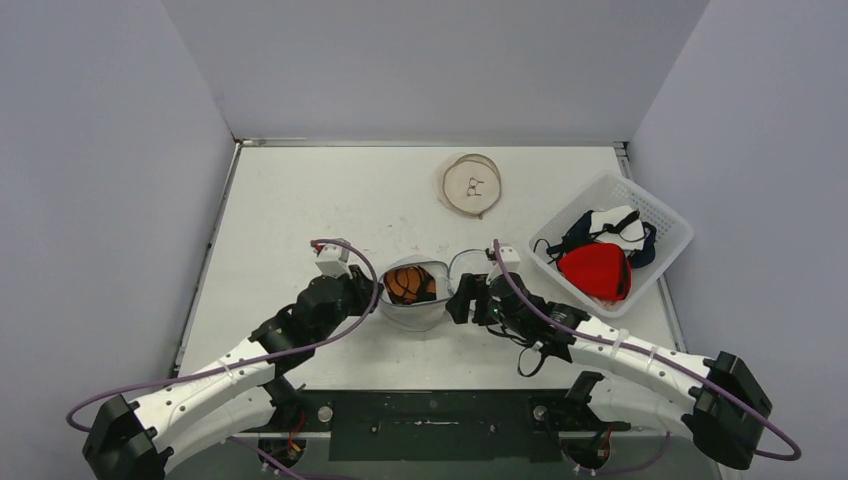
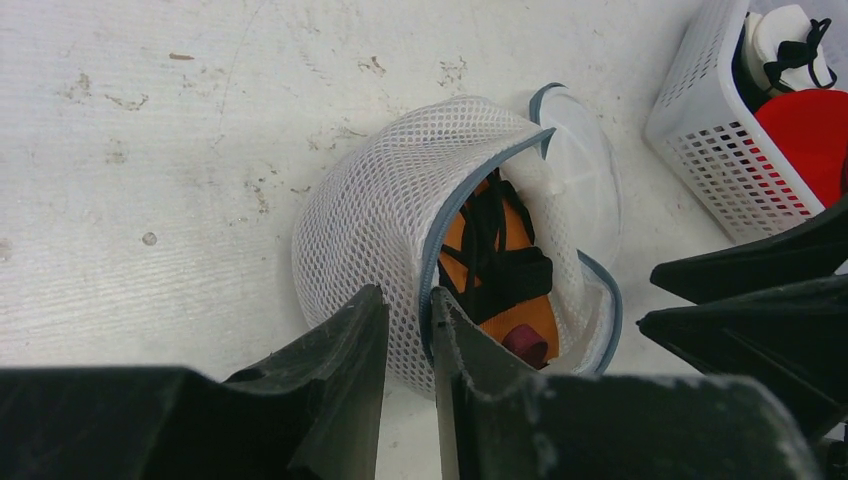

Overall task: Unzip the laundry bag and remove the bra
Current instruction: Pick up the bra from the laundry bag.

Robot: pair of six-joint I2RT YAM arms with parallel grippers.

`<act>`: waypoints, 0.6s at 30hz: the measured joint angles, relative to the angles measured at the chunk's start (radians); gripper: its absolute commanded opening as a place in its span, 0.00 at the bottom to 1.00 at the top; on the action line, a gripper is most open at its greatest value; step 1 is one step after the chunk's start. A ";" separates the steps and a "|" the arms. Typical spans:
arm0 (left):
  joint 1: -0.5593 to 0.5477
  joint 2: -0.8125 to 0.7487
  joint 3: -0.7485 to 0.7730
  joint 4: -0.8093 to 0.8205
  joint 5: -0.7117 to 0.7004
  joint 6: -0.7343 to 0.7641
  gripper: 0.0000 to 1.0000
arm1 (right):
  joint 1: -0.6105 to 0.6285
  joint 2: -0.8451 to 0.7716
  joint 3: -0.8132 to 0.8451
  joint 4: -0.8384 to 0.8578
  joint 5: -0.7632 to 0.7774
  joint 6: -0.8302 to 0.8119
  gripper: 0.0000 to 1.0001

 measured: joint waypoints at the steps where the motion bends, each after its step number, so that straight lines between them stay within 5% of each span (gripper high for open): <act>1: 0.001 -0.003 0.000 -0.007 0.000 -0.006 0.24 | 0.000 0.018 -0.010 0.035 -0.002 0.020 0.73; 10: 0.006 -0.002 -0.003 -0.025 0.039 -0.058 0.23 | 0.048 0.152 -0.022 0.293 0.017 0.120 0.62; 18: 0.013 0.026 -0.053 -0.032 0.104 -0.102 0.15 | 0.304 0.244 -0.020 0.304 0.148 0.085 0.48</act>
